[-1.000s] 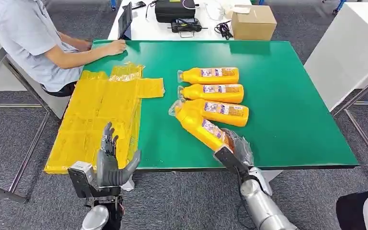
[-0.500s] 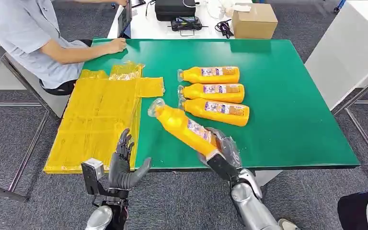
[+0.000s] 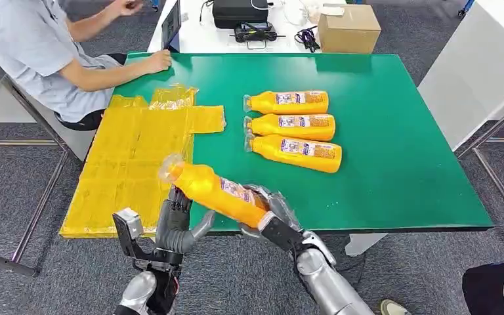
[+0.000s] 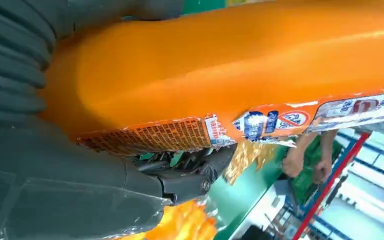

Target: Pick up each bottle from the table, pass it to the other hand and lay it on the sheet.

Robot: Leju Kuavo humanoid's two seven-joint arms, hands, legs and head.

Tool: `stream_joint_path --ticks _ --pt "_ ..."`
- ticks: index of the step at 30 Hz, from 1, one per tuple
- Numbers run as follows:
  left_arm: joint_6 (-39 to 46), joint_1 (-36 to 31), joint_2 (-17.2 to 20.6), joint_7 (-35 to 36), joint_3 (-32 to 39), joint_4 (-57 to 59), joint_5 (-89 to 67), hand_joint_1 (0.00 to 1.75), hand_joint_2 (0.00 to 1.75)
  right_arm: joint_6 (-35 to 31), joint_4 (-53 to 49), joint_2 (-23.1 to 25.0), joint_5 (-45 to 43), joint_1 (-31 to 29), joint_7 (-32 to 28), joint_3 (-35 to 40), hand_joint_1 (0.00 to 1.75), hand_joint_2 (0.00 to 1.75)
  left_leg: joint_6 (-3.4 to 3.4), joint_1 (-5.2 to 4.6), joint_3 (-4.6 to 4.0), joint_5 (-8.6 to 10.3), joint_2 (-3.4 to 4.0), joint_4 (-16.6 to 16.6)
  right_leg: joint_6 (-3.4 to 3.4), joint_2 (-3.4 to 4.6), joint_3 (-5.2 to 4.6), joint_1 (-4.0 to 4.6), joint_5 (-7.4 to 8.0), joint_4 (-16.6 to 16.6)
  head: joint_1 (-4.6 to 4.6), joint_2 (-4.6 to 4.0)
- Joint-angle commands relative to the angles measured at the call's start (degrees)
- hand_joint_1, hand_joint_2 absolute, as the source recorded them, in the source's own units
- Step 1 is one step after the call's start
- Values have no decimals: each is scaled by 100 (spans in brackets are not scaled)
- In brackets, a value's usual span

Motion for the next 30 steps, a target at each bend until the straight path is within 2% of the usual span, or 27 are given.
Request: stream_joint_path --ticks 1,5,13,14,15,17,21,26,27,28,30 --pt "-522 -338 10 208 83 615 583 0 175 -297 120 -89 -351 -247 -105 891 175 175 -10 3 29 -8 10 -7 -14 8 25 4 -6 -4 -2 0" --pt "-786 -426 -14 399 72 703 938 0 175 -579 160 -110 -471 -330 -105 1228 175 175 -6 3 11 -4 4 -1 -9 2 9 4 -3 -1 0 0" --pt "-774 -445 -20 400 63 712 939 0 175 -590 214 -91 -487 -358 -105 1267 175 175 -5 0 10 -1 1 -3 -7 -1 7 0 -2 -1 -2 0" --pt "-774 -456 -25 399 56 711 939 0 175 -550 208 -86 -524 -365 -105 1283 175 175 -12 3 39 -12 4 -5 -19 1 36 5 -12 -3 0 0" --pt "-783 -475 -18 385 33 719 932 0 175 -543 182 -100 -570 -366 -105 1344 175 175 -6 2 14 -4 2 -3 -9 1 12 3 -4 -2 -2 0" --pt "-788 -501 -27 383 21 734 935 0 175 -527 192 -84 -588 -373 -105 1397 175 175 -7 2 19 -6 4 -3 -11 2 17 3 -5 -2 0 0" --pt "-752 -576 -42 347 -3 839 955 0 175 -764 496 -61 -462 -510 -105 1588 175 175 -15 6 45 -15 7 -4 -23 3 40 7 -15 0 -2 0" --pt "-860 -587 -60 241 21 771 1046 0 175 -676 622 -34 -497 -530 -105 1578 175 175 -2 0 3 0 0 -2 -3 -1 2 0 0 -2 0 0" --pt "-927 -579 -61 222 22 742 1100 0 175 -622 721 -1 -544 -539 -105 1533 175 175 -6 1 18 -3 1 -6 -10 -1 16 2 -4 -4 0 0" --pt "-986 -581 -43 230 9 725 1126 169 175 -634 782 0 -545 -544 -105 1516 173 175 -6 4 17 -4 2 -3 -10 0 15 4 -4 -4 0 0" --pt "-1036 -570 -28 188 -30 677 1103 175 175 -636 897 25 -577 -566 -105 1464 169 175 -5 0 15 -3 0 -4 -9 -2 13 0 -5 -1 0 0"
